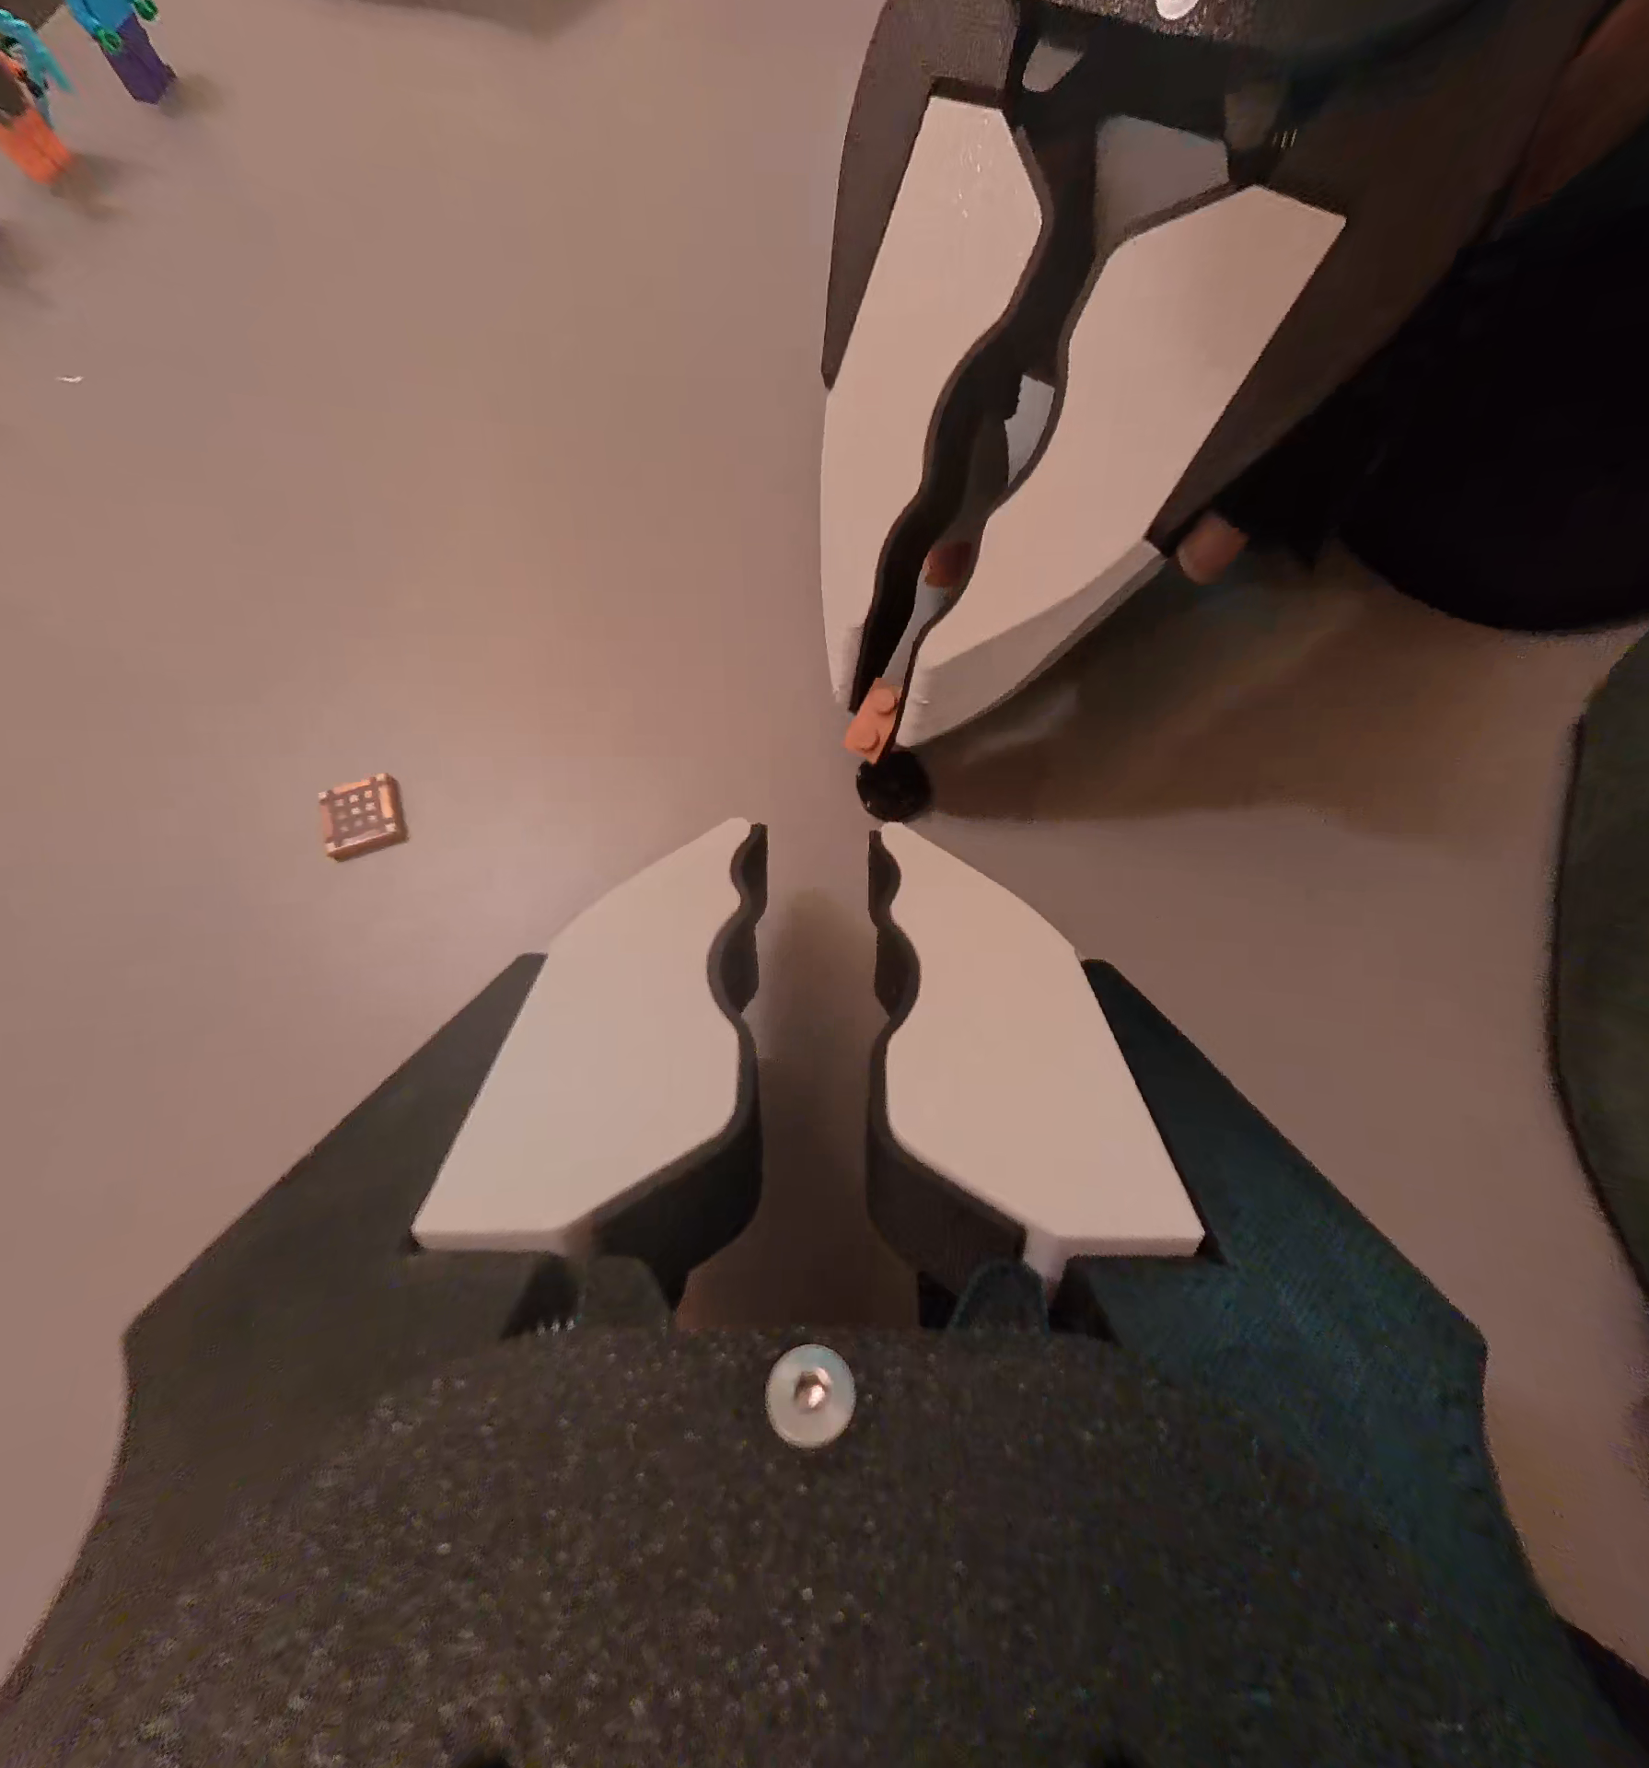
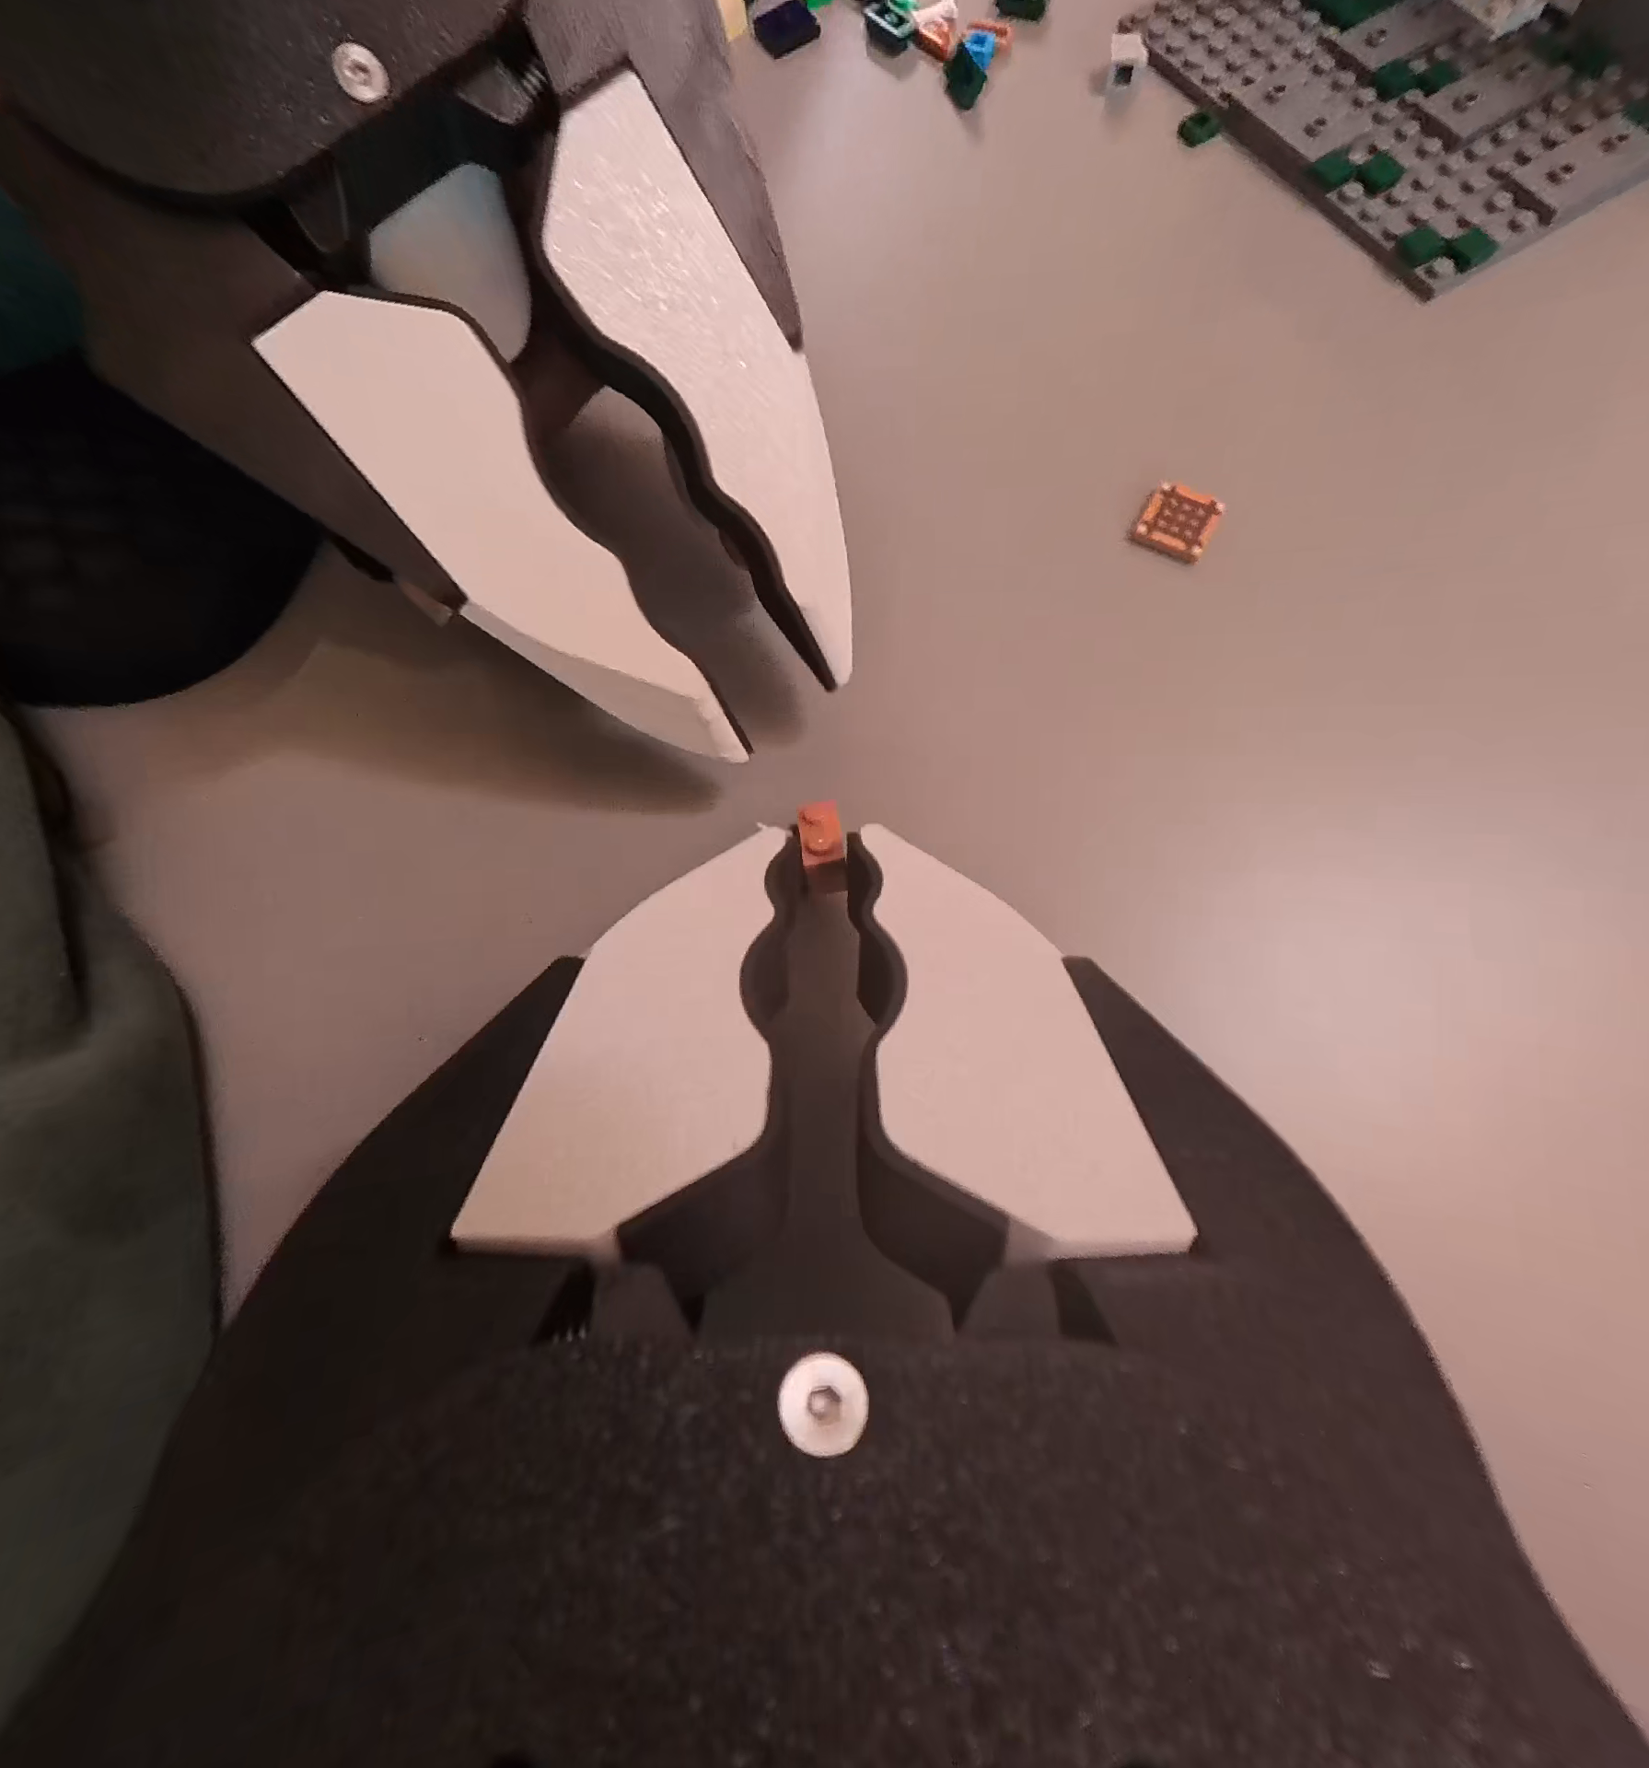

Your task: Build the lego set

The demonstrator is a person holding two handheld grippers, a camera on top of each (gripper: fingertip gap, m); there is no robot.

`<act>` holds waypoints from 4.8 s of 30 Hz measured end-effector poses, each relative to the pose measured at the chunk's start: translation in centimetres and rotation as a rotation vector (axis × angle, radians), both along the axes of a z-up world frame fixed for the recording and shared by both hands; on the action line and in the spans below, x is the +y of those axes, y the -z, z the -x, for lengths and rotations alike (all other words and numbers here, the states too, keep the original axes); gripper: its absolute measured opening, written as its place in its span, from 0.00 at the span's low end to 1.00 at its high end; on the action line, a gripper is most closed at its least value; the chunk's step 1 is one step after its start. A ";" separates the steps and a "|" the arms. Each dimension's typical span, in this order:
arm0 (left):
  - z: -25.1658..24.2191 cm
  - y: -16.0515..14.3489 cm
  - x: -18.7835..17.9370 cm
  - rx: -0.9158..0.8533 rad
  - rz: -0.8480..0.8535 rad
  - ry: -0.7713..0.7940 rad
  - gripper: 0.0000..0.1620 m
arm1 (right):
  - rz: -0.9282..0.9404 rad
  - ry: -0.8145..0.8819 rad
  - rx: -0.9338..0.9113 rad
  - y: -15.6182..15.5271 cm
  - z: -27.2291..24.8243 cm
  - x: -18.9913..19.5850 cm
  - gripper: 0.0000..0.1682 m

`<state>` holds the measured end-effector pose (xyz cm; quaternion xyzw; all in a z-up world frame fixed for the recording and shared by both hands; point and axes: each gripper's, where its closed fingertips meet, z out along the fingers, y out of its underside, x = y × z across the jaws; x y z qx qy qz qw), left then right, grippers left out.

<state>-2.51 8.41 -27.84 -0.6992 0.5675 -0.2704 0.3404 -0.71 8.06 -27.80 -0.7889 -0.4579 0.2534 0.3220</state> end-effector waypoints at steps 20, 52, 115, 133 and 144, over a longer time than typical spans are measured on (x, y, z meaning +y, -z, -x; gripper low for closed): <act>0.6 0.4 -0.1 -0.040 0.076 0.033 0.11 | -0.066 -0.528 0.038 -0.3 0.5 -0.2 0.05; 0.3 0.7 -0.7 -0.035 0.115 0.072 0.10 | -0.180 -0.812 -0.178 -0.3 -1.9 -0.4 0.12; 0.4 0.9 -1.1 -0.019 0.087 0.101 0.10 | -0.159 -1.293 -0.475 1.3 -0.4 0.5 0.08; 0.3 0.9 -1.2 -0.016 0.091 0.101 0.09 | -0.194 -0.881 -0.344 1.1 -2.8 -0.4 0.09; 0.4 0.9 -1.2 -0.014 0.081 0.103 0.09 | -0.158 -0.941 -0.427 1.3 -2.6 0.0 0.04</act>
